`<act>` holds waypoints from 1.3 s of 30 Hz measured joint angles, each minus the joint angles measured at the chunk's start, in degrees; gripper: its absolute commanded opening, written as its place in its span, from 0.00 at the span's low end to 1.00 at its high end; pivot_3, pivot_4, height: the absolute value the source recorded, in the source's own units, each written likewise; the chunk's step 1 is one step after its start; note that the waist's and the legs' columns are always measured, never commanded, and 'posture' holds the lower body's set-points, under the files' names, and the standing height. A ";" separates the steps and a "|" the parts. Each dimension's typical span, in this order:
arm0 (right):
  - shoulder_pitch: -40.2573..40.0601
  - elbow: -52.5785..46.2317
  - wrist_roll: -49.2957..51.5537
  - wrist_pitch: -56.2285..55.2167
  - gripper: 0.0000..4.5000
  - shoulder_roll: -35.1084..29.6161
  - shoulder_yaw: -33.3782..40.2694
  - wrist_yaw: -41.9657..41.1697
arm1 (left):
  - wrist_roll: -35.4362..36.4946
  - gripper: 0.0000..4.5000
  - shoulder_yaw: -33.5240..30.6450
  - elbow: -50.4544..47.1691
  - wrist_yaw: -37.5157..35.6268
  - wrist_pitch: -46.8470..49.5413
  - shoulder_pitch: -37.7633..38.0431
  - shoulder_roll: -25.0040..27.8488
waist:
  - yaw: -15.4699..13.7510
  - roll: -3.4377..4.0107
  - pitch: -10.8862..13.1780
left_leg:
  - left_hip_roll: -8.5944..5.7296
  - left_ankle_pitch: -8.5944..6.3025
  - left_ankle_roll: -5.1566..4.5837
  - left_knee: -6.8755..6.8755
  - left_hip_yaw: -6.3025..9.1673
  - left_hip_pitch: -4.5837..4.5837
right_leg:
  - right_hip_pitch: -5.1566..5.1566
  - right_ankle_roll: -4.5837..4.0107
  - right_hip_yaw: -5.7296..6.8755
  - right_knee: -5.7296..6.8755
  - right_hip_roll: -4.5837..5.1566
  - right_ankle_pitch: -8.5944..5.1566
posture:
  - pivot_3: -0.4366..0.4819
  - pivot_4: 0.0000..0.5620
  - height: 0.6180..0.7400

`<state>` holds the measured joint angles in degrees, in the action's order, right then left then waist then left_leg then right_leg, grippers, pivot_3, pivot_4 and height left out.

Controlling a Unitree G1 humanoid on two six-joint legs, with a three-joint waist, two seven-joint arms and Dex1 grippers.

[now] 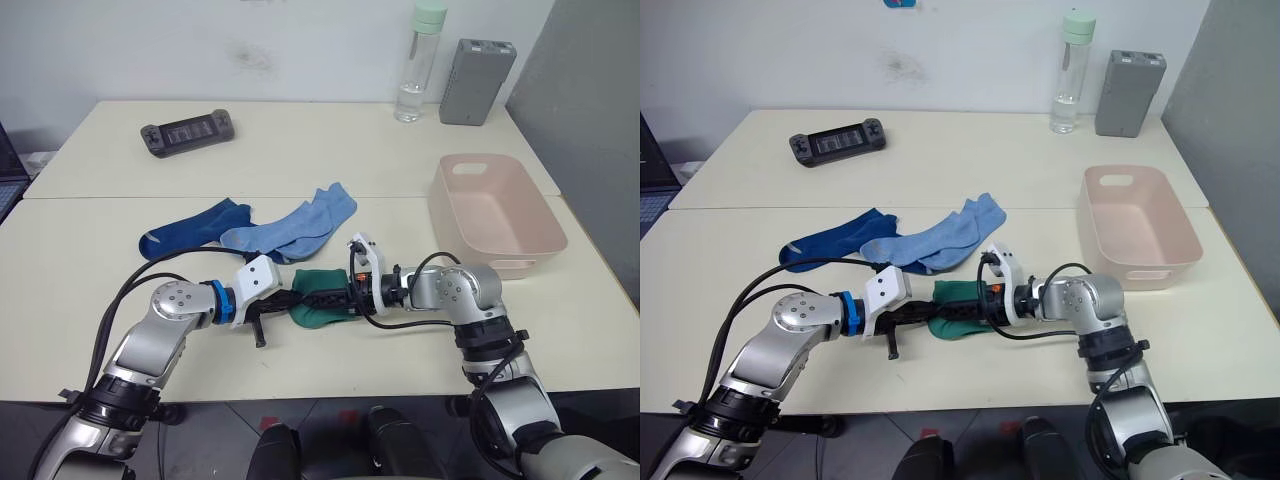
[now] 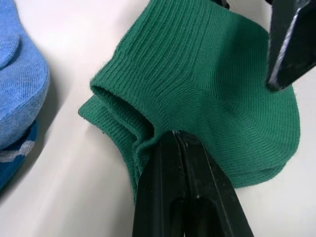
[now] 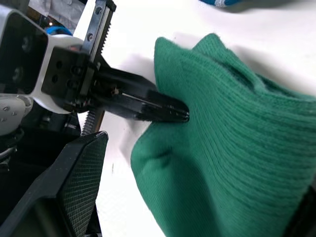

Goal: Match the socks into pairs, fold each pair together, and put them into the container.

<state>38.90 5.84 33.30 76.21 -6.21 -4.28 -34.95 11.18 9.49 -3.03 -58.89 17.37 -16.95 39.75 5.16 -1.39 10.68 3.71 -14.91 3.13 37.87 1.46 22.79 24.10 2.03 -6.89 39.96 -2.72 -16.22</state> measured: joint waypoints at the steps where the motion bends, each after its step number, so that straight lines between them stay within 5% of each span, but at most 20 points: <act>1: 0.00 0.17 -0.07 -0.37 0.91 0.00 -0.14 0.01 | 0.08 0.00 -0.05 -0.02 0.05 0.07 0.04 0.00 | 0.01 0.00 0.00 | 0.00 0.00 0.00 0.00 0.00 0.00 | 0.00 0.00 0.00 0.00 0.00 0.00 | 0.48 0.27 1.00; 13: -0.12 1.42 -1.08 -2.83 0.00 -1.30 -1.83 0.18 | 2.14 0.00 -0.92 -0.71 -0.27 1.85 0.06 0.01 | 0.00 0.00 0.00 | 0.00 0.00 0.00 -0.03 0.00 0.08 | 0.06 0.00 0.00 -0.02 0.00 -0.01 | 0.48 0.27 1.00; 17: -0.23 -1.38 -0.38 -2.19 0.00 -3.73 -1.34 0.01 | 6.87 0.13 -4.09 -3.04 -2.01 4.97 0.49 0.90 | -0.05 0.00 0.02 | 0.00 0.00 0.00 -0.03 0.01 0.16 | 0.12 0.00 0.01 -0.04 0.00 -0.01 | 0.48 0.27 1.00; 24: 2.05 -10.23 2.92 -1.30 0.00 -9.89 4.96 0.09 | 21.74 0.62 -13.60 -14.28 -2.21 20.49 -6.01 5.56 | -0.10 0.00 0.06 | -0.01 0.00 0.00 -0.03 0.02 0.18 | 0.13 0.02 0.02 -0.10 0.00 -0.02 | 0.48 0.27 1.00; 29: 6.28 -14.42 3.95 -2.24 0.00 -16.89 10.14 0.28 | 26.67 0.98 -14.80 -14.76 0.38 26.45 -16.29 5.34 | -0.42 -0.04 0.17 | -0.02 0.00 0.00 -0.02 0.05 0.23 | 0.12 0.03 0.07 -0.17 0.00 -0.01 | 0.48 0.27 1.00; 39: 14.15 -7.19 -9.15 -23.41 0.00 -41.73 8.42 -4.60 | 25.23 0.99 -8.56 -10.32 11.31 26.62 -34.41 -11.13 | -1.05 0.00 0.20 | -0.05 -0.06 -0.09 -0.15 -0.08 0.39 | 0.04 -0.03 -0.11 -0.93 0.03 0.21 | 0.48 0.27 1.00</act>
<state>53.05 -1.35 24.15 52.81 -47.95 4.14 -39.55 36.41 0.93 -13.34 -47.57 43.99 -51.37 28.62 4.11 -1.39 10.88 3.66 -14.97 3.04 37.73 1.38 23.17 24.13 2.00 -7.00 39.03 -2.69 -16.01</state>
